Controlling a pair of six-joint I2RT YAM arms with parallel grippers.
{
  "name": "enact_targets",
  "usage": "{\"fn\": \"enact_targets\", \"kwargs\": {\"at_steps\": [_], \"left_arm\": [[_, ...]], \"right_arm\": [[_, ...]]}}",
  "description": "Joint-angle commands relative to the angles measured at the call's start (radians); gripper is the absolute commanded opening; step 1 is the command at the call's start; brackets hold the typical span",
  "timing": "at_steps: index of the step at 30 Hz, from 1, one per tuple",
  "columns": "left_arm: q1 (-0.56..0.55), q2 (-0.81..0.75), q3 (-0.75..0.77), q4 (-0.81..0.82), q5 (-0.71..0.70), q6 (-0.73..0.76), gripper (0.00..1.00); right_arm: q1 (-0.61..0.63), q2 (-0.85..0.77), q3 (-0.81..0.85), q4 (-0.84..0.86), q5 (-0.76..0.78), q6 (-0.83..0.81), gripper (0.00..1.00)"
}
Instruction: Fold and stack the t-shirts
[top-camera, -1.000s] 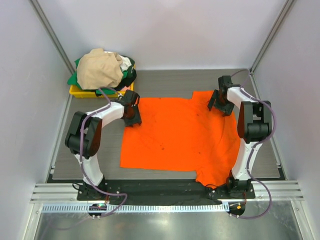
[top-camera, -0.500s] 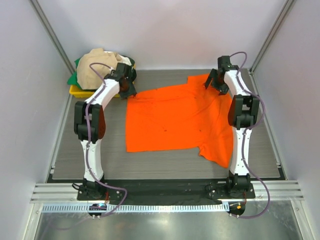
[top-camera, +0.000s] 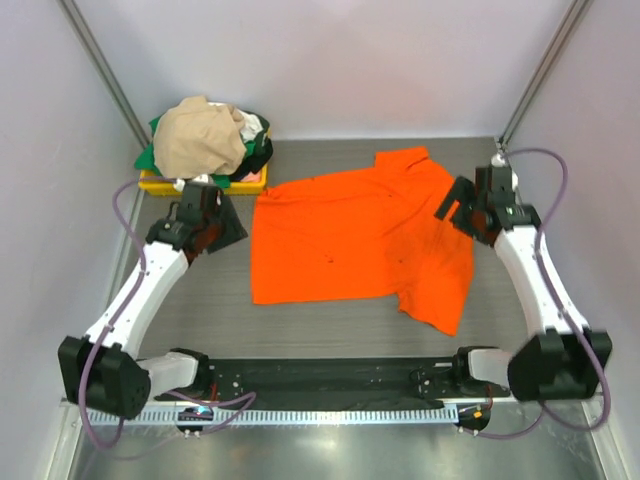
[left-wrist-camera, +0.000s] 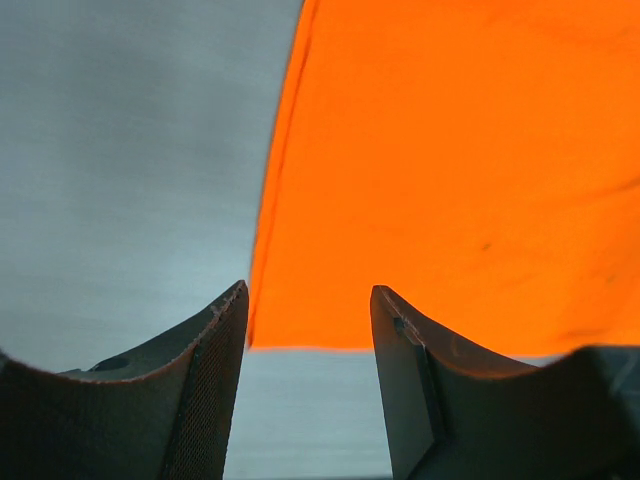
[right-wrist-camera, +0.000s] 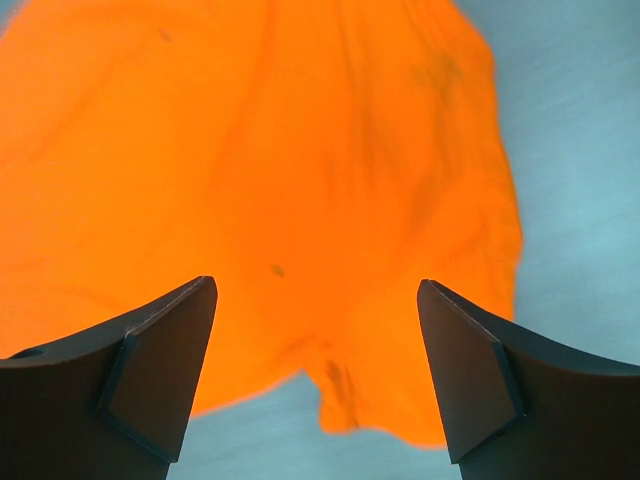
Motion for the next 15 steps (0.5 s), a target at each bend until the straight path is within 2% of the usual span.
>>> {"fn": "enact_targets", "kwargs": {"at_steps": [1, 3, 5, 8, 13, 15], "left_arm": [[-0.002, -0.128, -0.197, 0.003, 0.048, -0.065, 0.54], [-0.008, -0.226, -0.326, 0.031, 0.073, -0.119, 0.53], [-0.023, -0.274, -0.394, 0.046, 0.068, -0.157, 0.52], [-0.085, -0.327, -0.474, 0.049, 0.041, -0.205, 0.51], [-0.167, -0.347, -0.55, 0.044, 0.007, -0.249, 0.51], [-0.18, -0.349, -0.566, 0.064, 0.012, -0.268, 0.51]], "right_arm": [[-0.027, -0.223, -0.275, 0.027, 0.026, 0.096, 0.88], [-0.03, -0.342, -0.414, -0.002, 0.036, 0.185, 0.88], [-0.033, -0.49, -0.488, -0.058, 0.061, 0.245, 0.88], [-0.032, -0.613, -0.57, -0.137, 0.066, 0.339, 0.86], [-0.032, -0.695, -0.662, -0.168, -0.018, 0.464, 0.88], [-0.032, -0.698, -0.755, -0.125, -0.123, 0.477, 0.88]]}}
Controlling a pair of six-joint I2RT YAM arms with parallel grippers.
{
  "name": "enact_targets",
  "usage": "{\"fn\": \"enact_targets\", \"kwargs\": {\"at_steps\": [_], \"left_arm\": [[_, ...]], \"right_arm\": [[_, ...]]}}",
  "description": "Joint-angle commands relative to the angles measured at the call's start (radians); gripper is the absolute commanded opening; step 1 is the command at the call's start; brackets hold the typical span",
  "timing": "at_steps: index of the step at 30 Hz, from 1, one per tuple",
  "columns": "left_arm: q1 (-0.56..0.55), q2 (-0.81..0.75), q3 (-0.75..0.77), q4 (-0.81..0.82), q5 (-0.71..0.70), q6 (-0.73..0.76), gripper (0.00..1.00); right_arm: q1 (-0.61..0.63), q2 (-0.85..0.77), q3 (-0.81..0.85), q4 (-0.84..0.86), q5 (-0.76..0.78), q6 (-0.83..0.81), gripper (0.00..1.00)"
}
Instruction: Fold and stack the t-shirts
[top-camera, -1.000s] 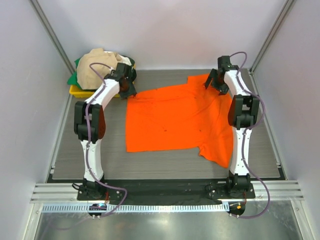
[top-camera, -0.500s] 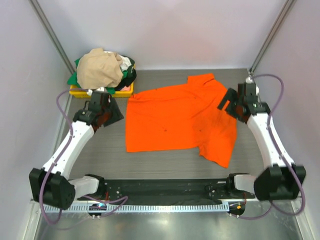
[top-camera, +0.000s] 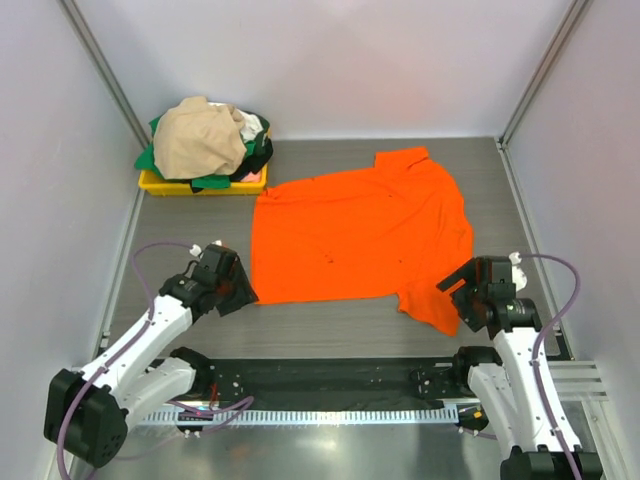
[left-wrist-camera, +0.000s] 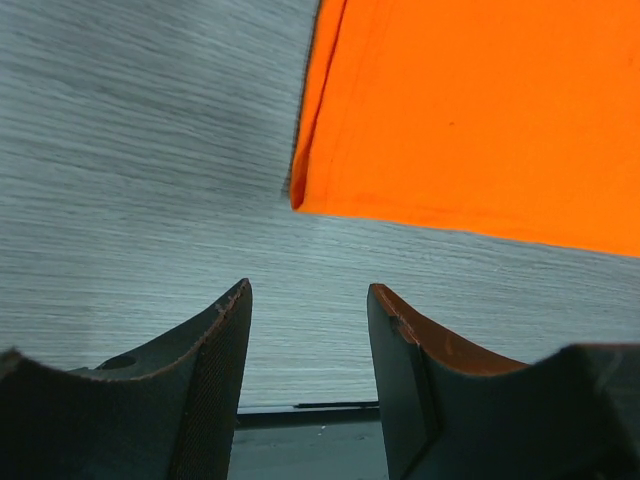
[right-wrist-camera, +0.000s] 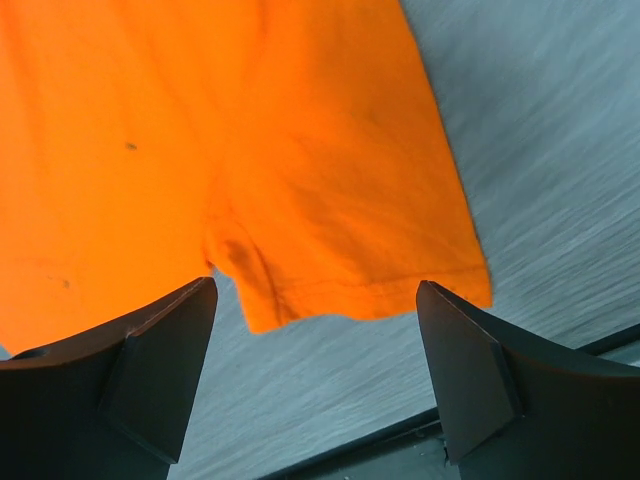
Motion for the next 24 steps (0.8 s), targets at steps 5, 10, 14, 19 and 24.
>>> {"fn": "enact_targets", "kwargs": {"at_steps": [5, 10, 14, 19, 24], "left_arm": [[-0.056, 0.007, -0.058, 0.104, -0.011, -0.083, 0.5], [-0.061, 0.004, -0.084, 0.126, 0.001, -0.082, 0.5], [-0.061, 0.021, -0.104, 0.153, 0.006, -0.074, 0.47], [-0.063, 0.068, -0.137, 0.218, 0.011, -0.083, 0.47], [-0.063, 0.124, -0.14, 0.259, -0.029, -0.089, 0.5]], "right_arm": [[0.015, 0.01, -0.226, 0.116, -0.185, 0.139, 0.82], [0.02, 0.084, -0.251, 0.175, -0.136, 0.139, 0.71], [0.02, 0.112, -0.234, 0.192, -0.109, 0.115, 0.39], [0.02, 0.087, -0.237, 0.199, -0.115, 0.095, 0.03], [0.02, 0.089, -0.226, 0.192, -0.129, 0.072, 0.01]]}}
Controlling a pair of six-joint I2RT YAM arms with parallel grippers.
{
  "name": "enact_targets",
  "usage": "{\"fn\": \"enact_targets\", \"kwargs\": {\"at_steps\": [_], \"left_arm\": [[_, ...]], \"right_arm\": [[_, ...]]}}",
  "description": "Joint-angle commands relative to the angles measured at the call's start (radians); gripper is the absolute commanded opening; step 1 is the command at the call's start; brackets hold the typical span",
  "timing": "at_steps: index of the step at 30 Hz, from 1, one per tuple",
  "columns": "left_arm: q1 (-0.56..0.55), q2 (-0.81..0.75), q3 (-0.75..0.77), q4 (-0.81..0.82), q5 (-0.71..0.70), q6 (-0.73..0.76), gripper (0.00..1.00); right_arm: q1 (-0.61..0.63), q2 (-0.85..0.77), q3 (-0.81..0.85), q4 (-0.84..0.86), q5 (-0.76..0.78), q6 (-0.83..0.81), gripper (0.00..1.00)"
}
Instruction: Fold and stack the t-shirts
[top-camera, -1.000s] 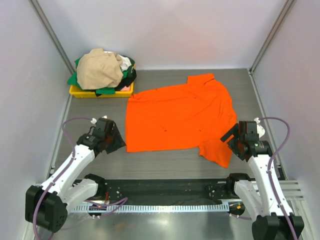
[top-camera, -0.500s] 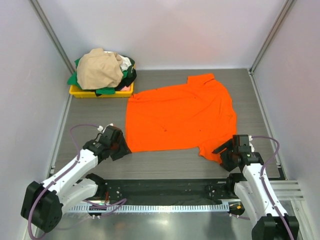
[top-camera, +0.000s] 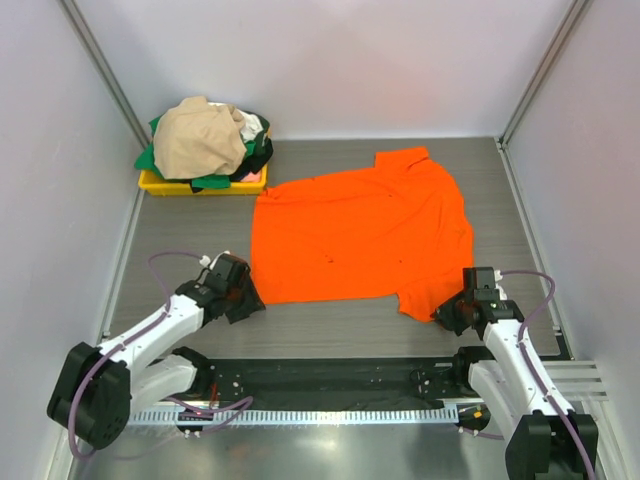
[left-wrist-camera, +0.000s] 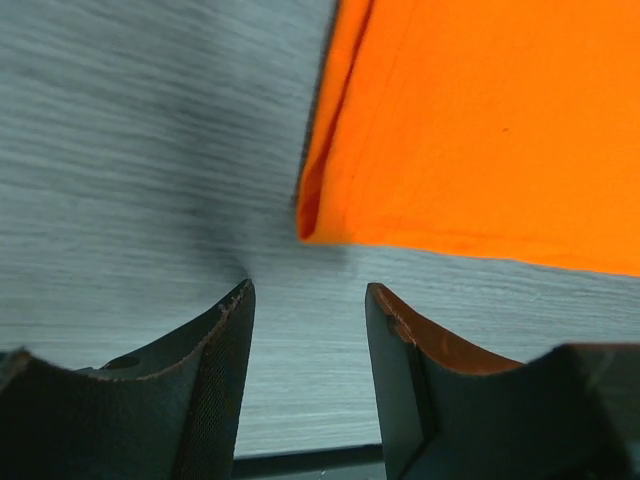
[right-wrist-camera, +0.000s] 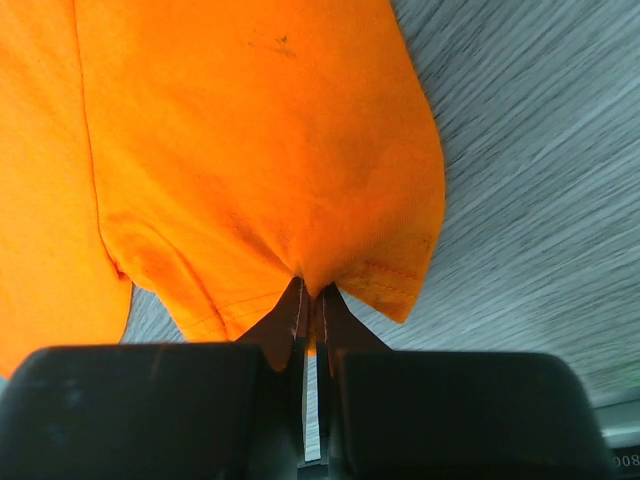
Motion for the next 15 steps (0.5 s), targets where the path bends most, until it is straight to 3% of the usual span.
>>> {"fn": "enact_targets", "kwargs": {"at_steps": [1, 7, 10, 14, 15], "left_arm": [[-0.007, 0.043, 0.0, 0.089, -0.052, -0.011, 0.5], [-0.005, 0.134, 0.026, 0.162, -0.074, -0.023, 0.46], [-0.005, 0.197, 0.04, 0.191, -0.058, -0.027, 0.33], [-0.005, 0.216, 0.054, 0.187, -0.061, -0.023, 0.0], [-0.005, 0.191, 0.06, 0.155, -0.066, -0.021, 0.0]], "right_arm": [[0.006, -0.007, 0.013, 0.014, -0.002, -0.028, 0.01], [0.006, -0.03, 0.043, -0.009, -0.004, -0.055, 0.01], [0.006, -0.03, 0.066, -0.018, -0.007, -0.064, 0.01], [0.006, -0.059, 0.113, -0.054, 0.005, -0.076, 0.01], [0.006, -0.07, 0.124, -0.067, 0.008, -0.081, 0.01]]}}
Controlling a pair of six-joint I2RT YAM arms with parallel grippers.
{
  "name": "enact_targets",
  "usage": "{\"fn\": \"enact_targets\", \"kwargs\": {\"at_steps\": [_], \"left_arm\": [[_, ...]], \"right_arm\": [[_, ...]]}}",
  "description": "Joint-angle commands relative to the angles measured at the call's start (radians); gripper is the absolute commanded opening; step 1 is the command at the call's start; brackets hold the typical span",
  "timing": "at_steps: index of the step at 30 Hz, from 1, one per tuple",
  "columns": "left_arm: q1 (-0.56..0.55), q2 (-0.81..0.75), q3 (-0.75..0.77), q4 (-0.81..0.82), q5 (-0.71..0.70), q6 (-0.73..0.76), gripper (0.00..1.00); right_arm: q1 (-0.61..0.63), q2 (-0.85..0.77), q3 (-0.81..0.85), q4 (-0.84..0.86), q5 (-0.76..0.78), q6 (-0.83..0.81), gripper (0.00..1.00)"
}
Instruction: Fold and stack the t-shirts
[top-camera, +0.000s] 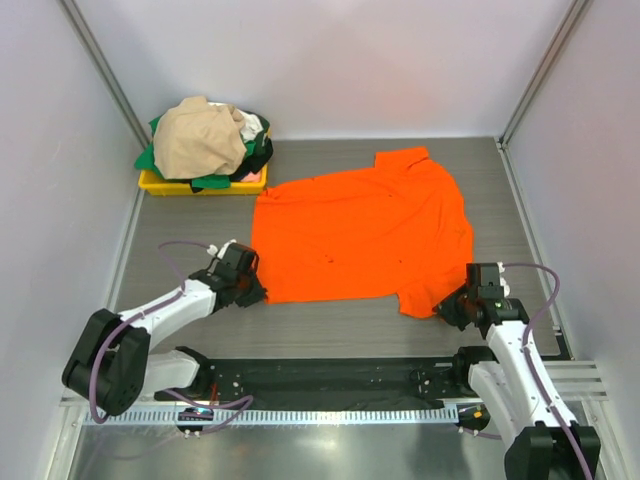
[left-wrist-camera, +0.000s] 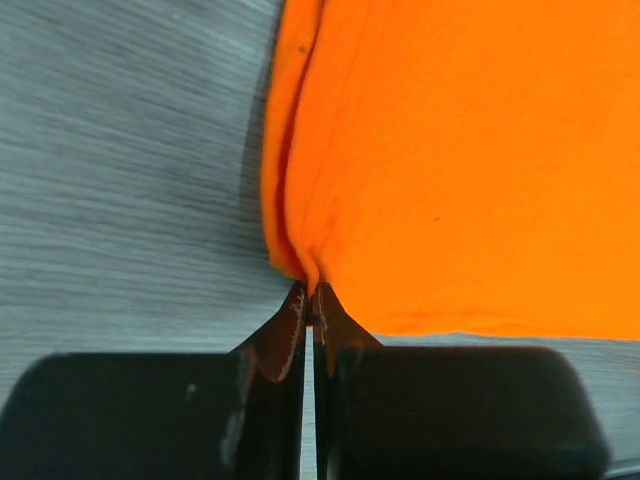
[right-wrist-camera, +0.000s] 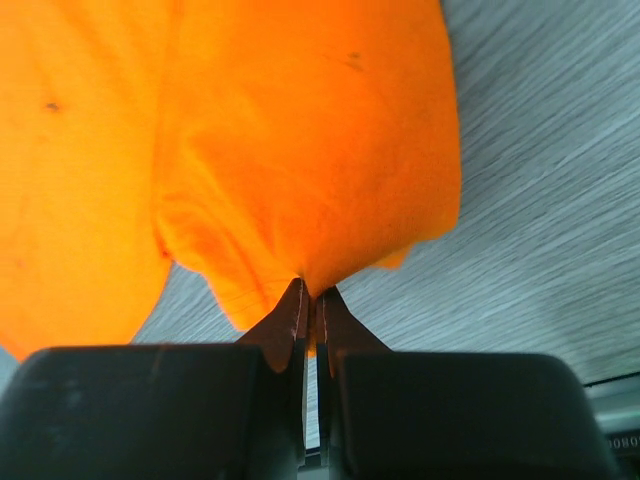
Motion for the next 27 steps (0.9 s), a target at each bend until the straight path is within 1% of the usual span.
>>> {"fn": "enact_targets", "kwargs": {"at_steps": [1, 5, 6, 7, 9, 12, 13, 15, 16, 19, 20, 26, 27], "left_arm": [[-0.003, -0.024, 0.019, -0.063, -0.033, 0.009, 0.0], [-0.003, -0.154, 0.079, -0.2, -0.065, 0.018, 0.0], [-0.002, -0.176, 0.096, -0.246, -0.076, 0.021, 0.0], [-0.003, -0.205, 0.108, -0.261, -0.087, 0.03, 0.0], [-0.002, -0.213, 0.153, -0.289, -0.095, 0.04, 0.0], [0.005, -0.174, 0.177, -0.265, -0.073, 0.046, 0.0], [0.009, -0.138, 0.185, -0.257, -0.05, 0.046, 0.0], [0.02, -0.098, 0.216, -0.239, -0.036, 0.056, 0.0], [0.024, -0.081, 0.225, -0.232, -0.032, 0.059, 0.0], [0.057, -0.021, 0.275, -0.217, -0.015, 0.072, 0.0], [0.069, 0.002, 0.292, -0.215, -0.01, 0.075, 0.0], [0.15, 0.085, 0.406, -0.226, 0.024, 0.125, 0.0], [0.159, 0.109, 0.421, -0.225, 0.03, 0.13, 0.0]], "right_arm": [[0.006, -0.049, 0.086, -0.063, 0.024, -0.031, 0.01], [0.006, -0.092, 0.184, -0.13, 0.046, -0.051, 0.01], [0.006, -0.081, 0.201, -0.131, 0.04, -0.059, 0.01], [0.006, -0.07, 0.218, -0.131, 0.038, -0.064, 0.01], [0.006, -0.038, 0.267, -0.12, 0.04, -0.076, 0.01], [0.006, 0.046, 0.327, -0.067, 0.032, -0.1, 0.01], [0.006, 0.097, 0.343, -0.029, 0.025, -0.111, 0.01], [0.006, 0.146, 0.39, -0.002, 0.024, -0.142, 0.01], [0.006, 0.199, 0.405, 0.025, 0.026, -0.152, 0.01], [0.006, 0.278, 0.479, 0.053, 0.041, -0.188, 0.01], [0.006, 0.331, 0.52, 0.056, 0.046, -0.197, 0.01], [0.006, 0.506, 0.665, 0.096, 0.029, -0.265, 0.01], [0.006, 0.558, 0.683, 0.096, 0.029, -0.275, 0.01]]}}
